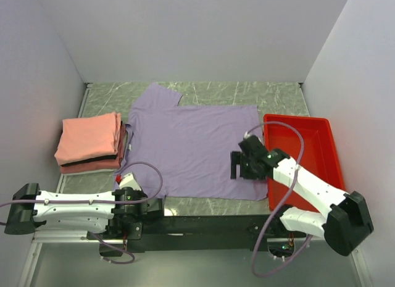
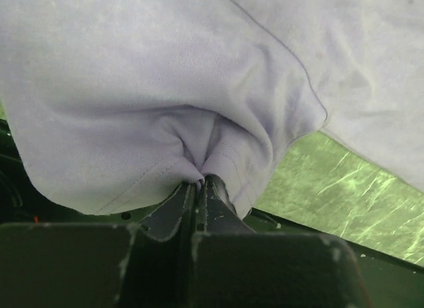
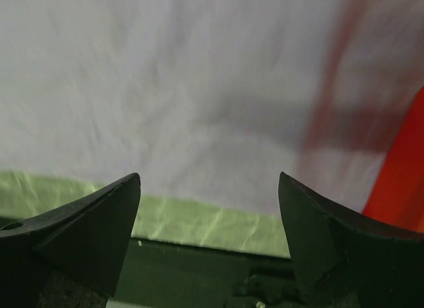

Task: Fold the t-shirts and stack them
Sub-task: Fold the tshirt

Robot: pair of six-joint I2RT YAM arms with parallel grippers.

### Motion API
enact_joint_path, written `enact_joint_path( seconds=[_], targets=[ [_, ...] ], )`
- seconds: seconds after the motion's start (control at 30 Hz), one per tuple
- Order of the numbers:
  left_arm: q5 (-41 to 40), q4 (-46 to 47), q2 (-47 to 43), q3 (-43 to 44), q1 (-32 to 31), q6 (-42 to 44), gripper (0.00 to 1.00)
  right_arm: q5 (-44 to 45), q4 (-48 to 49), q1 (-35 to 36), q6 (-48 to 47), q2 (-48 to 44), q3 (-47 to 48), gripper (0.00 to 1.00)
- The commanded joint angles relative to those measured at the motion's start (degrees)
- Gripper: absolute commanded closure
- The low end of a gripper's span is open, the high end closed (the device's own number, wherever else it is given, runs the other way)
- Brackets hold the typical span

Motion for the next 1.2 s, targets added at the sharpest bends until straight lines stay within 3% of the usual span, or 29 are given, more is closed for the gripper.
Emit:
enact_joint_path(
  seconds=[0.0, 0.27, 0.87, 1.03, 1.17],
  targets=[
    [-2.8, -0.9, -0.5, 0.9, 0.6, -20.9, 1.00, -7.2, -3.7, 2.6, 6.5, -3.3, -5.5, 0.10],
    [-3.6, 0.5, -3.2, -0.2, 0.7, -19.2, 1.00, -7.1, -4.4, 4.8, 20.8, -14.3, -14.7, 0.11],
    [-4.2, 1.0, -4.1, -0.3, 1.0, -17.8, 1.00, 1.5, 2.3, 4.6, 29.3, -13.2, -21.2, 0.14],
    [-4.7, 0.8, -4.8, -0.5, 1.1, -18.0, 1.00, 1.7, 3.7, 4.4, 28.6, -10.3, -20.8, 0.32],
    [-4.7, 0.3, -4.9, -0.3, 1.0, -18.2, 1.00, 2.3, 3.6, 4.4, 27.9, -10.8, -20.0, 0.61]
  ],
)
